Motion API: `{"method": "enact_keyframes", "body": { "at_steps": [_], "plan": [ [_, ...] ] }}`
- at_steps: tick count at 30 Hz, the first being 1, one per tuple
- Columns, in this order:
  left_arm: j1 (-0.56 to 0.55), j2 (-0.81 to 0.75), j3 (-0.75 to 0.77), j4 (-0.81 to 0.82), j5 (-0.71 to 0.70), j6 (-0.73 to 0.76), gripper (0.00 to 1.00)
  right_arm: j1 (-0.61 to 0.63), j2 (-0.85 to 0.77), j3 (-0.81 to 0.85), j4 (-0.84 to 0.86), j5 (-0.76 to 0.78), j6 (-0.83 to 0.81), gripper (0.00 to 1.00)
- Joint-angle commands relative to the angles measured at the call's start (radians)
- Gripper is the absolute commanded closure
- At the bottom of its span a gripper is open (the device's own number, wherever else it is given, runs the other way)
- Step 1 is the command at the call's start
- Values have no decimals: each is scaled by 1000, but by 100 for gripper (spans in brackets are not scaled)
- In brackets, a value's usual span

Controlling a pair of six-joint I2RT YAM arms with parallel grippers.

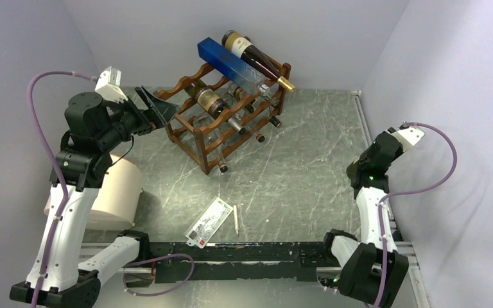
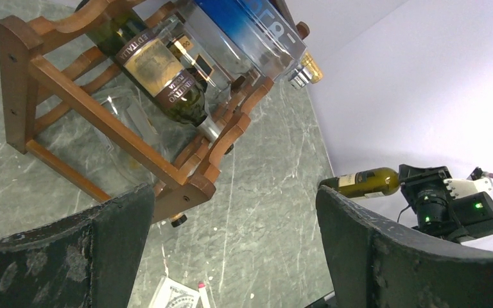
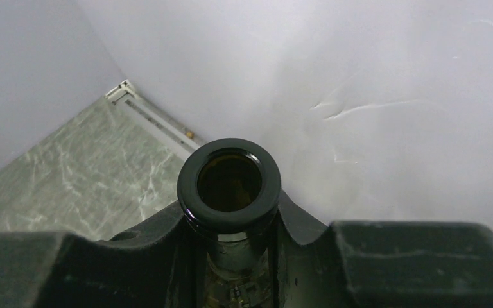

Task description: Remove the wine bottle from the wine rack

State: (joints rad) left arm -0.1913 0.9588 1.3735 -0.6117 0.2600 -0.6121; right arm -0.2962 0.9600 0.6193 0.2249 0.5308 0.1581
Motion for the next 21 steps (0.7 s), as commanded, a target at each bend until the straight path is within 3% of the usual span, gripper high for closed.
{"method": "enact_keyframes", "body": {
  "at_steps": [1, 12, 16, 21],
  "plan": [
    [7, 3, 23, 46, 50, -18, 1, -61, 34, 54, 93, -24, 46, 100],
    [7, 12, 43, 30, 40, -2, 1, -77, 88, 97, 35, -214, -25, 100],
    [7, 5, 30, 26, 38, -2, 1, -77, 102, 111, 2, -210, -43, 100],
    [7, 2, 29, 22, 55, 3, 1, -77, 102, 114, -16, -223, -56, 87]
  ]
}}
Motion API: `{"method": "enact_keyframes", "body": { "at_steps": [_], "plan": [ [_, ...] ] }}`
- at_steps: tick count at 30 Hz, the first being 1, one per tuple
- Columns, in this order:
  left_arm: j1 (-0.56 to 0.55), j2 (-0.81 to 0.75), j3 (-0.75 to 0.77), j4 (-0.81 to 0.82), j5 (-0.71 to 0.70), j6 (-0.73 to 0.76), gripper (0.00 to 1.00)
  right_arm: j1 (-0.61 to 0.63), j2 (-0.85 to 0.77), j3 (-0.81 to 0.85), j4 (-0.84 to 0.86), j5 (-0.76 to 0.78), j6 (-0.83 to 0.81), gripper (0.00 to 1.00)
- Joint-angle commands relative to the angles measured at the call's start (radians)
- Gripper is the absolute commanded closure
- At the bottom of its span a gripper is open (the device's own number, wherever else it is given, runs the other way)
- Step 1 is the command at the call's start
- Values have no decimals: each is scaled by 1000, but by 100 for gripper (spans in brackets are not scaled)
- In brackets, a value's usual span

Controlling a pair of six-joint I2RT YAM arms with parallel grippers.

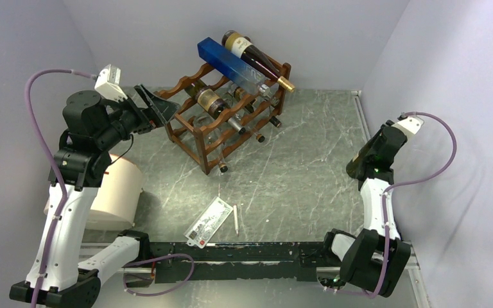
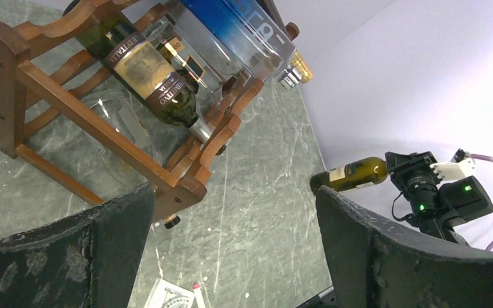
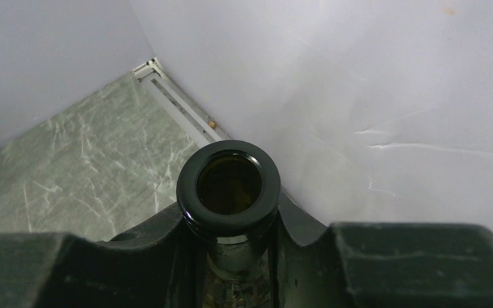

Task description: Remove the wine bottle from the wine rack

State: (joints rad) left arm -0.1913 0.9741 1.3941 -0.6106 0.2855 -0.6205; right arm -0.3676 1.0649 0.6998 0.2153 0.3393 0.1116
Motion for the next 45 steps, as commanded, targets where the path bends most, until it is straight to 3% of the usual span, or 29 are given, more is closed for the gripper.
{"method": "enact_keyframes", "body": {
  "at_steps": [1, 5, 20, 22, 23, 31, 37, 40, 45],
  "plan": [
    [8, -12, 11, 18, 30, 12, 1, -5, -3, 33, -9, -35, -10, 83],
    [7, -8, 20, 14, 45, 6, 1, -5, -8, 32, -17, -66, -9, 66],
    [8, -21, 11, -19, 92, -14, 1, 19, -64, 46, -56, -67, -7, 26],
    [7, -10, 2, 0, 138, -20, 1, 34, -74, 62, -78, -43, -4, 13],
    [7, -3, -2, 11, 161, -26, 1, 45, -78, 71, -87, -34, -10, 2],
    [7, 61, -17, 100, 291, -70, 1, 185, -137, 184, -173, 63, -73, 0],
    [-29, 155, -64, 337, 368, -207, 1, 392, -176, 237, -169, -216, -101, 0],
    [-75, 244, -20, 385, 313, -246, 1, 434, -188, 261, -156, -364, -25, 0],
    [-117, 411, 83, 362, 69, -381, 1, 444, -210, 252, -102, -487, 168, 0]
  ]
}}
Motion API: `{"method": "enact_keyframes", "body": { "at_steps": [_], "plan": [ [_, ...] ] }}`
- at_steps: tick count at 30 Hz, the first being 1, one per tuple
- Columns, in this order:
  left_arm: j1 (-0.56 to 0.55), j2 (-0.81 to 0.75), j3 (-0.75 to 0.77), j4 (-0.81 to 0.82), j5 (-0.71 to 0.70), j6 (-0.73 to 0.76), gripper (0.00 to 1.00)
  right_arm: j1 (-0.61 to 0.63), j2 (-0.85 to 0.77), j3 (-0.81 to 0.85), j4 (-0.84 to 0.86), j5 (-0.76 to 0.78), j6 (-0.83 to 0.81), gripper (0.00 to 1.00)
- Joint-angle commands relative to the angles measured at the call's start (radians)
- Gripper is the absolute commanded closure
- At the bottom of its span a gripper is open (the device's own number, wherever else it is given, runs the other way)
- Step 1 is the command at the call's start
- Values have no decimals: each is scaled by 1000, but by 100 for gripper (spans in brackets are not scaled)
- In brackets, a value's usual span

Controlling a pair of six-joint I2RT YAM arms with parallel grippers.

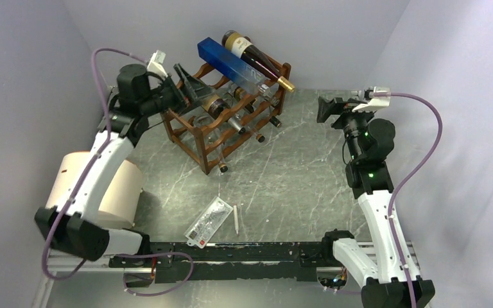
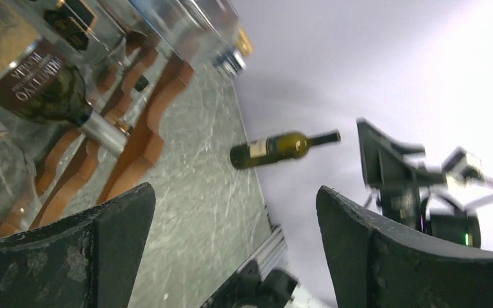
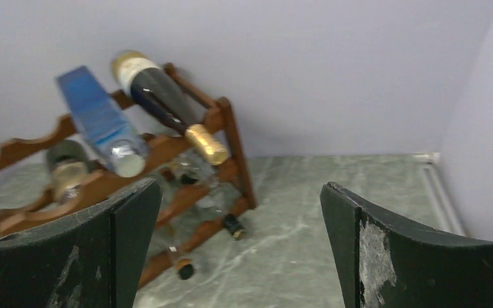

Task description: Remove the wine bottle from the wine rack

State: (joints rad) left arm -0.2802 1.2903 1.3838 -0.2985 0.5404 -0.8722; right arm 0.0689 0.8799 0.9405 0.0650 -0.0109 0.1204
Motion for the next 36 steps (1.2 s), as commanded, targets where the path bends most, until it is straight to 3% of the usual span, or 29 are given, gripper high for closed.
{"method": "enact_keyframes", "body": {
  "at_steps": [1, 8, 17, 36],
  "plan": [
    [-40, 132, 129, 37, -238, -145, 1, 8, -30, 5, 49, -136, 176, 0],
    [-65, 362, 327, -17, -460, -299, 1, 8, -85, -15, -28, 2, 93, 0],
    [-70, 582, 396, 243, -401, -395, 1, 63, -139, -66, -1, 142, 6, 0],
    [-109, 784, 444, 478, -467, -422, 1, 112, -130, -80, 17, 191, -21, 0]
  ]
}}
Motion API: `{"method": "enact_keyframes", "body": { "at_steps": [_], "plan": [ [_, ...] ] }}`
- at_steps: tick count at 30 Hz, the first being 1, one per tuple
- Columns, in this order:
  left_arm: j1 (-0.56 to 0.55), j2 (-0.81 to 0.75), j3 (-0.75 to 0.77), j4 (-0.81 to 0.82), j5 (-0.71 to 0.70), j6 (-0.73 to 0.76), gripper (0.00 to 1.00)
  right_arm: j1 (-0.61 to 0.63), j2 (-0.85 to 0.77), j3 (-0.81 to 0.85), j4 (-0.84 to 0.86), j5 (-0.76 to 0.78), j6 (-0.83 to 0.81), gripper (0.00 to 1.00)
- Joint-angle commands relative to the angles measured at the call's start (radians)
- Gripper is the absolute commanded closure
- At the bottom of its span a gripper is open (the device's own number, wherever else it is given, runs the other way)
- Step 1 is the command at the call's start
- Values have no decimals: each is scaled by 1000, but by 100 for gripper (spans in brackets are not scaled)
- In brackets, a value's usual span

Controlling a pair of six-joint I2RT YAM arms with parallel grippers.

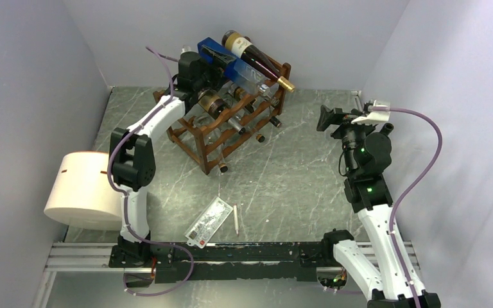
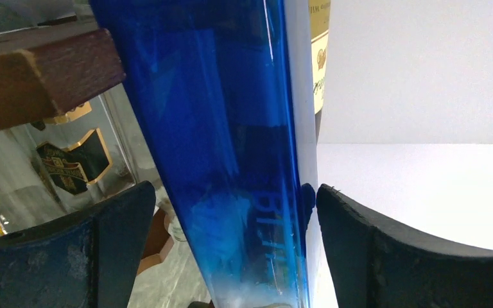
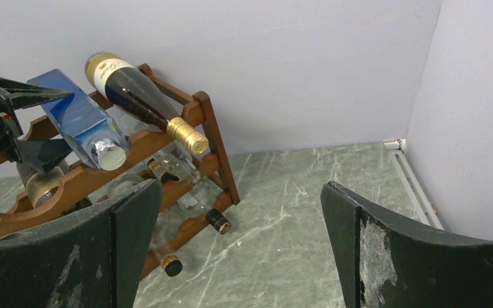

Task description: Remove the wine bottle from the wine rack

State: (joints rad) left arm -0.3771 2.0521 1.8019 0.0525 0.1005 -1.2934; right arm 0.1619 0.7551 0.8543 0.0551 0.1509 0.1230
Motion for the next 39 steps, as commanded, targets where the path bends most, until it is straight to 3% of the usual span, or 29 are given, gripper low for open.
{"method": "enact_keyframes", "body": {
  "at_steps": [1, 6, 8, 14, 17, 20, 26, 39],
  "plan": [
    [-11, 26, 22, 155, -26, 1, 1, 21, -4, 5, 27, 33, -25, 0],
    [-14, 60, 44, 225, -15, -12, 0, 29, 3, 18, 16, 32, -24, 0],
    [-16, 69, 58, 229, -10, -19, 5, 31, 7, 25, 8, 31, -21, 0],
    [-10, 47, 58, 274, -2, -22, 35, 33, 5, 31, -7, 16, -9, 0],
    [-6, 33, 71, 278, 19, -39, 59, 34, 14, 47, -25, 13, -2, 0],
    [-6, -2, 61, 283, 31, -46, 75, 34, 18, 65, -44, -11, 1, 0],
    [4, -129, -19, 313, 75, -73, 92, 43, 13, 59, -37, -53, -11, 0],
    [69, -407, -249, 315, 189, -139, 93, 57, 77, 62, -5, -210, -27, 0]
  ]
}}
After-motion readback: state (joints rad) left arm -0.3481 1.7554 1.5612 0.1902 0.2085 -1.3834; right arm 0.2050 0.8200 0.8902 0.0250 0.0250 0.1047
